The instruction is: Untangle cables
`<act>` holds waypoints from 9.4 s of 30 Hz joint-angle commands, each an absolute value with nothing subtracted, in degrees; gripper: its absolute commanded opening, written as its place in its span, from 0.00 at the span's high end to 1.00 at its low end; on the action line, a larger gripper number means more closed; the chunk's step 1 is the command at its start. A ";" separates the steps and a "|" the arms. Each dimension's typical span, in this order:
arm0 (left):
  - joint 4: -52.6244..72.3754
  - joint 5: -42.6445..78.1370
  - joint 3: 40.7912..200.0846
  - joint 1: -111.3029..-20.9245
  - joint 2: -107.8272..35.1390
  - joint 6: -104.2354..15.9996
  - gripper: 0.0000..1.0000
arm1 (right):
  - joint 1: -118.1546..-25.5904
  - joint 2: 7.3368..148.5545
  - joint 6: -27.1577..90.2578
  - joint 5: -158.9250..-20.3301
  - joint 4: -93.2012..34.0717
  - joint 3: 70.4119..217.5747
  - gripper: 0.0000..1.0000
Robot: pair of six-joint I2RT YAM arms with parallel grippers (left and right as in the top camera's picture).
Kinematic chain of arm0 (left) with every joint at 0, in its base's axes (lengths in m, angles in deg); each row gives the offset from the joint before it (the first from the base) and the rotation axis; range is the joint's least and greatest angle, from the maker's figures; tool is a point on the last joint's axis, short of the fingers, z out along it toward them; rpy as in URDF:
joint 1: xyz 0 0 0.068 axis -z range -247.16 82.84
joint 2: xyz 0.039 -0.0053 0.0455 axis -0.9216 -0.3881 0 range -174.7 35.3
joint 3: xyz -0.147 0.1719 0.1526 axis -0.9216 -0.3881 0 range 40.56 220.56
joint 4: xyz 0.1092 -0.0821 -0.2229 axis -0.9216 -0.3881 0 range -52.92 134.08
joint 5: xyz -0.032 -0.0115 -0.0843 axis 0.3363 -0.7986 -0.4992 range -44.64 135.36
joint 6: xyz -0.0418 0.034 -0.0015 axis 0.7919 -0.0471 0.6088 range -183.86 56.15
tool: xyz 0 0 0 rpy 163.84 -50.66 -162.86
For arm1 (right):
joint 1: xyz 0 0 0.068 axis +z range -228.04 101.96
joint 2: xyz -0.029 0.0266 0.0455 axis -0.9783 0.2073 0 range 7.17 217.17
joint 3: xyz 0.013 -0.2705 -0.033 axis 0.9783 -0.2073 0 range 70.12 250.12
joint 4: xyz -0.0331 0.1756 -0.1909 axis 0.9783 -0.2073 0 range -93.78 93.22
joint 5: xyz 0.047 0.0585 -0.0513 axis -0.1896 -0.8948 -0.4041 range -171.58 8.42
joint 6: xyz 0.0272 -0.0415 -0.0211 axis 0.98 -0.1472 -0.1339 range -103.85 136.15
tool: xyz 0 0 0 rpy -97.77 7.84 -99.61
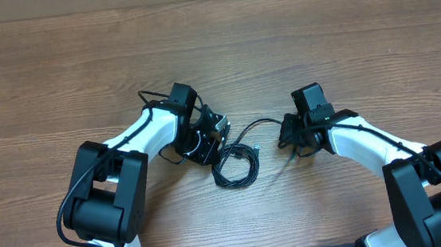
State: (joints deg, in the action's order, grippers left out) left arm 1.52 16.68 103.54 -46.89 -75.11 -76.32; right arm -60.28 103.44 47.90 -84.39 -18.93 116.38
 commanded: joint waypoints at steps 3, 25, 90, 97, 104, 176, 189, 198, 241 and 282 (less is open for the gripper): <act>2.56 30.97 101.03 -46.13 -78.36 -71.95 0.93 | -60.74 105.67 48.51 -73.73 -16.20 117.58 0.94; -0.41 27.84 103.83 -46.56 -78.10 -70.36 0.96 | -60.47 102.31 35.03 -98.84 -42.52 140.99 0.57; -1.13 23.41 106.34 -63.28 -78.15 -71.03 0.72 | -37.55 110.81 65.67 -95.10 -17.82 129.73 0.92; -2.81 24.81 105.84 -63.28 -78.17 -69.94 0.86 | -37.55 110.81 65.65 -95.10 -17.84 129.73 0.92; 1.36 24.78 101.14 -63.28 -78.17 -67.14 0.89 | -37.55 110.81 65.67 -95.06 -17.77 129.73 0.92; 3.88 20.04 100.99 -63.28 -78.17 -62.10 0.96 | -37.55 110.81 65.65 -94.45 -17.60 129.73 0.79; 4.03 20.04 100.99 -63.28 -78.17 -62.10 0.96 | -37.55 110.81 65.65 -94.49 -17.58 129.73 0.71; 4.05 20.28 100.99 -63.28 -78.17 -62.14 0.96 | -37.66 110.79 61.06 -99.28 -17.14 129.99 0.77; 7.46 14.82 105.95 -62.15 -78.17 -73.81 0.96 | -41.31 113.87 53.52 -94.29 -3.94 136.88 0.44; 7.24 12.19 105.95 -62.10 -78.17 -78.60 0.96 | -43.71 124.91 52.36 -105.73 6.31 136.88 0.96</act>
State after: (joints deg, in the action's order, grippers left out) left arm 7.31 11.08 105.77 -62.65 -77.34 -77.81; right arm -42.86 125.10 51.33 -102.86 6.60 135.70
